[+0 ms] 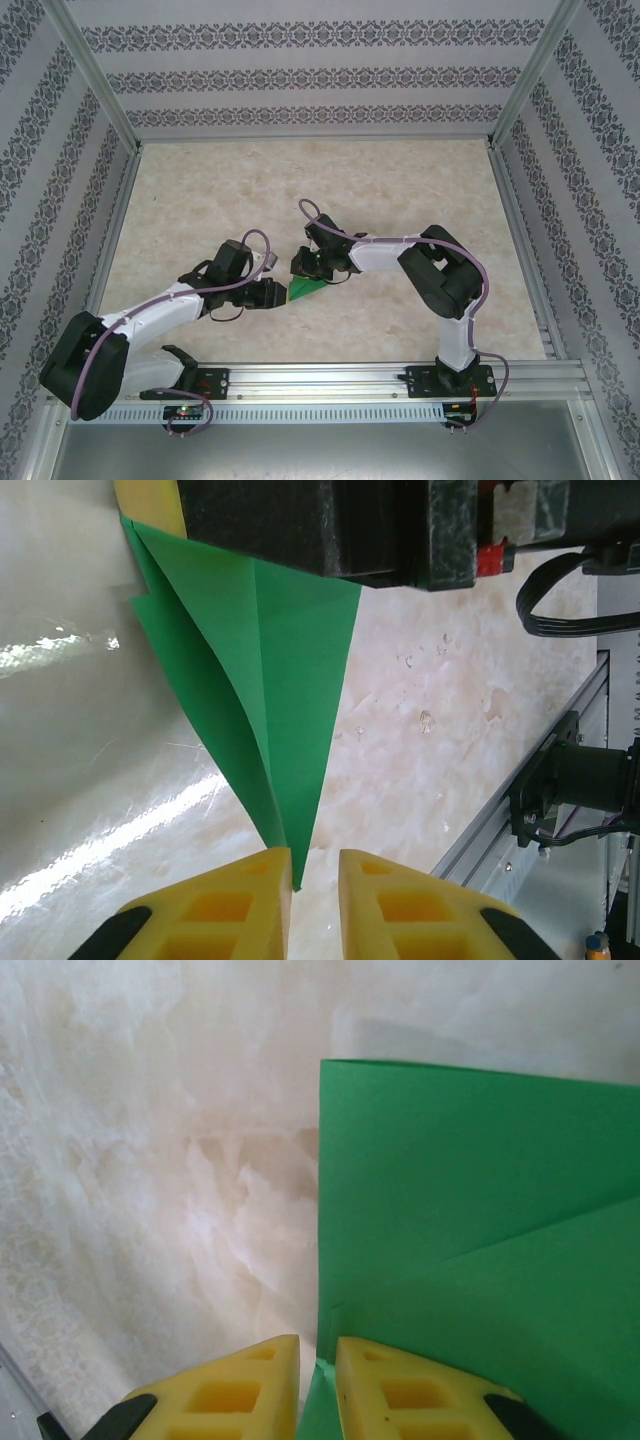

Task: Fold a paper plane with a square sheet of paper (pick it up from the middle)
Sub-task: Fourth fold the wing at the center of the table.

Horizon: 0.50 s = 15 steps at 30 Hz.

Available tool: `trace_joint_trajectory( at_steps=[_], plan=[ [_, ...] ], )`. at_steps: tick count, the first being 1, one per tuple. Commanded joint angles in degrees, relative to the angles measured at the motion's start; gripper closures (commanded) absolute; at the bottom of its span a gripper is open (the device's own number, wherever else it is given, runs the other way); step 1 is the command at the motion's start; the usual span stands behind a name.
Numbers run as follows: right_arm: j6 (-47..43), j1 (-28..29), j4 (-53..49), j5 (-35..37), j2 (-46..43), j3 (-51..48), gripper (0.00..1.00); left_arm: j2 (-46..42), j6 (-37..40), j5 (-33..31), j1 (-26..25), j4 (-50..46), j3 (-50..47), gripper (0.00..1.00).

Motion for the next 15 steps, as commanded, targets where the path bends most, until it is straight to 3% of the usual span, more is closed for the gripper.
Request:
trace_joint_trajectory(
  at_steps=[1, 4, 12, 15],
  plan=[
    [-1.1, 0.7, -4.1, 2.7, 2.8, -2.4, 0.81, 1.0, -0.2, -0.9, -0.6, -2.3, 2.9, 0.81],
    [-1.1, 0.7, -3.9, 2.7, 2.9, -2.3, 0.81, 1.7, 0.3, -0.8, -0.6, -3.1, 4.0, 0.83],
    [-1.0, 0.8, -3.8, 2.7, 3.2, -2.3, 0.81, -6.9, -1.0, -11.1, -0.6, -9.2, 5.2, 0.86],
    [-1.0, 0.8, -3.9, 2.7, 3.0, -2.4, 0.81, -8.6, -1.1, -10.3, -0.7, -8.2, 5.1, 0.85]
  ],
)
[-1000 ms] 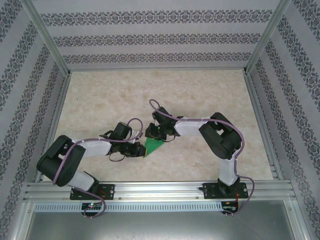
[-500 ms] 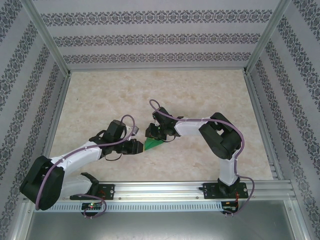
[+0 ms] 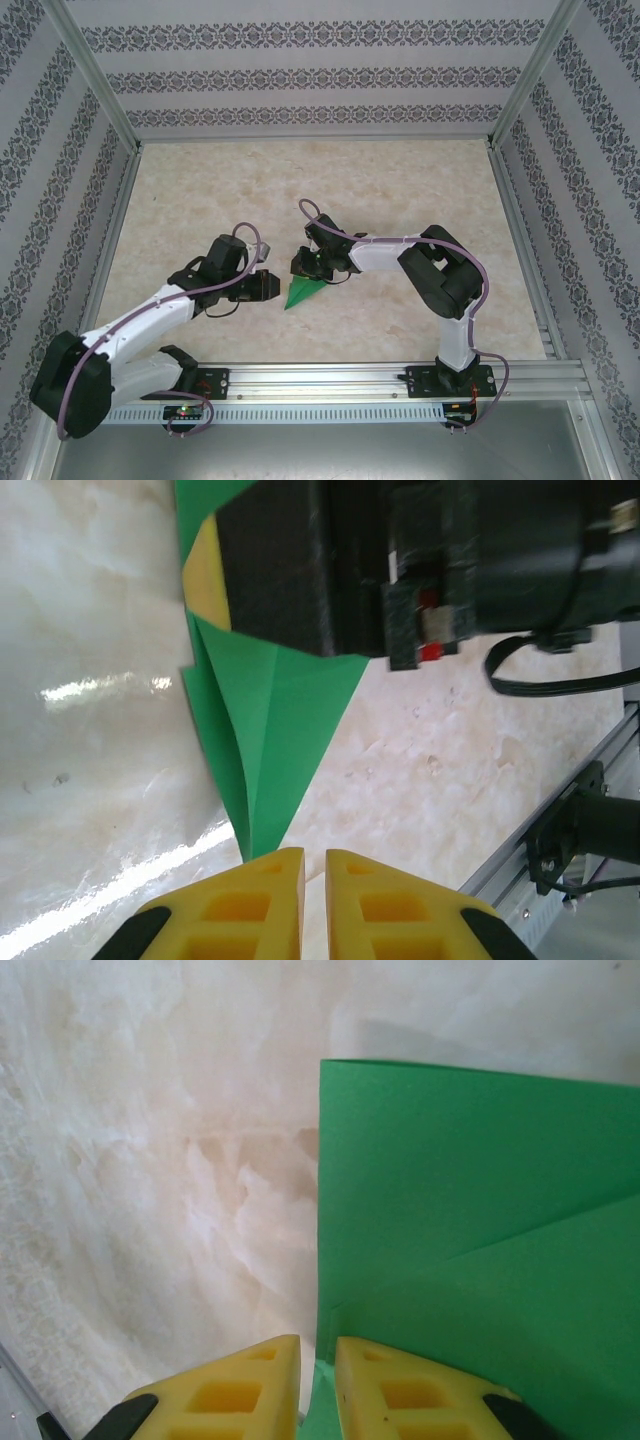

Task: Fold a paper plane with a square sheet of paper (pick it up from the middle)
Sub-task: Fourth fold the wing at the center of the table.

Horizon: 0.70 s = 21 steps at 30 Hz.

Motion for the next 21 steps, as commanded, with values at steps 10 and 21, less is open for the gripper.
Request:
trace_joint_trajectory(
  at_steps=[10, 21],
  plan=[
    [-1.0, 0.9, -3.6, 2.7, 2.7, -2.9, 0.81, 11.7, -3.7, 9.7, -0.7, 13.1, -0.1, 0.87],
    [-1.0, 1.0, -3.6, 2.8, 2.6, -3.3, 0.81, 20.7, -5.6, 13.1, -0.6, 22.0, -1.2, 0.87]
  ],
)
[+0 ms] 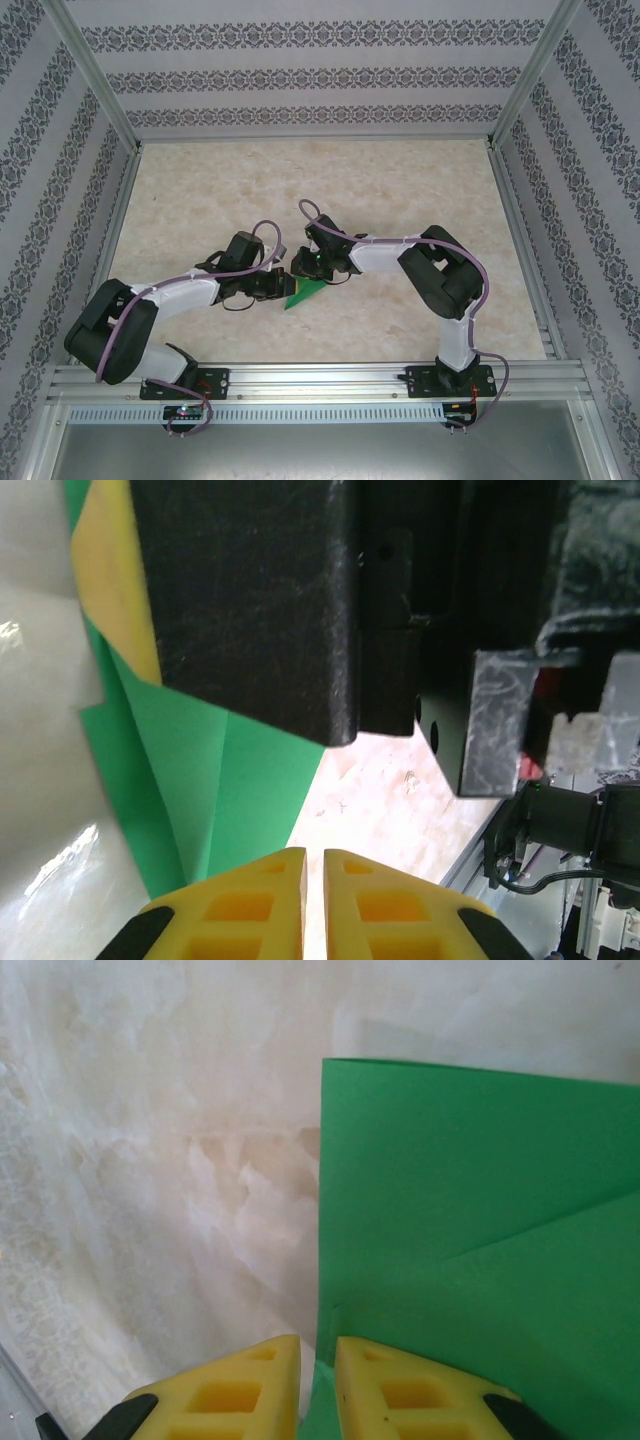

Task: Fold a paper plane with a square sheet of paper (pick it up from the middle)
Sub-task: Fourth fold the wing at the center of the table.

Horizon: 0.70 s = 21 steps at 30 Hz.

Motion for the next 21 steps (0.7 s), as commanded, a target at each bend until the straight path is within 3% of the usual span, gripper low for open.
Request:
trace_joint_trajectory(
  at_steps=[1, 17, 21],
  plan=[
    [-1.0, 0.8, -4.6, 2.7, 2.7, -2.6, 0.81, 1.8, -1.0, 2.2, -0.6, 5.3, -1.8, 0.87],
    [-0.6, 1.0, -4.6, 3.3, 3.0, -3.5, 0.81, 5.8, 0.5, 9.7, -0.6, 9.0, -7.3, 0.86],
    [-0.6, 1.0, -4.7, 3.4, 3.2, -3.6, 0.81, -0.6, 2.0, 9.6, -0.7, 6.4, -6.8, 0.85]
  ],
)
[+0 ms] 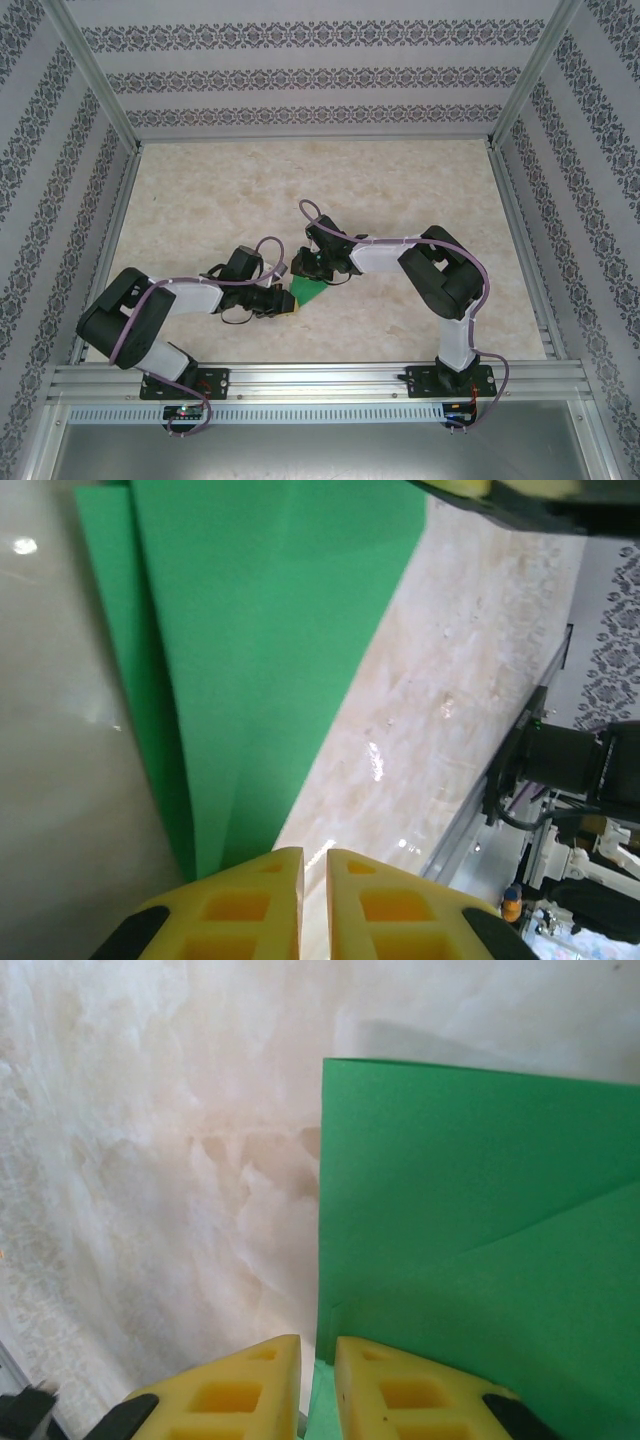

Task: Fold a paper plane with a square sheet of paper (pick it up from the middle)
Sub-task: Fourth fold the wing at the center of the table.

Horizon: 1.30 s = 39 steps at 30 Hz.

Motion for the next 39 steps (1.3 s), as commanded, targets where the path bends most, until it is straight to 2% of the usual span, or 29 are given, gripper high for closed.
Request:
trace_joint_trajectory(
  at_steps=[1, 5, 9, 16, 22, 25, 29, 34, 39],
  plan=[
    [-0.7, 1.0, -5.6, 3.4, 3.4, -3.0, 0.81, -6.8, 3.3, 0.3, -0.7, -2.3, 0.5, 0.84],
    [-0.6, 1.0, -5.6, 3.4, 3.5, -3.0, 0.81, -12.9, 3.0, -5.5, -0.4, -4.6, 0.6, 0.84],
    [-0.6, 1.1, -5.7, 3.5, 3.6, -2.7, 0.81, -11.9, 1.6, -8.6, 1.1, -3.6, -0.3, 0.85],
    [-0.6, 1.3, -5.8, 3.3, 3.9, -2.5, 0.81, -4.7, -2.0, -2.1, 2.5, 8.0, -1.9, 0.84],
    [-0.6, 1.3, -5.9, 3.4, 3.9, -2.5, 0.82, -1.9, -1.6, -0.3, 2.5, 9.5, -1.7, 0.83],
    [-0.7, 1.4, -6.2, 3.4, 3.8, -2.4, 0.81, -2.8, -1.4, -0.3, 2.5, 8.1, -1.5, 0.79],
    [-0.6, 1.5, -6.3, 3.5, 4.0, -2.3, 0.82, -8.6, 3.0, -6.5, 2.6, -3.4, 0.4, 0.75],
    [-0.6, 1.6, -6.4, 3.5, 4.0, -2.3, 0.81, -14.0, 3.7, -13.5, 2.6, -10.7, 0.4, 0.69],
    [-0.6, 1.6, -6.5, 3.4, 4.3, -1.9, 0.81, -12.0, 3.0, -11.2, 2.6, -8.4, 0.1, 0.68]
  ],
)
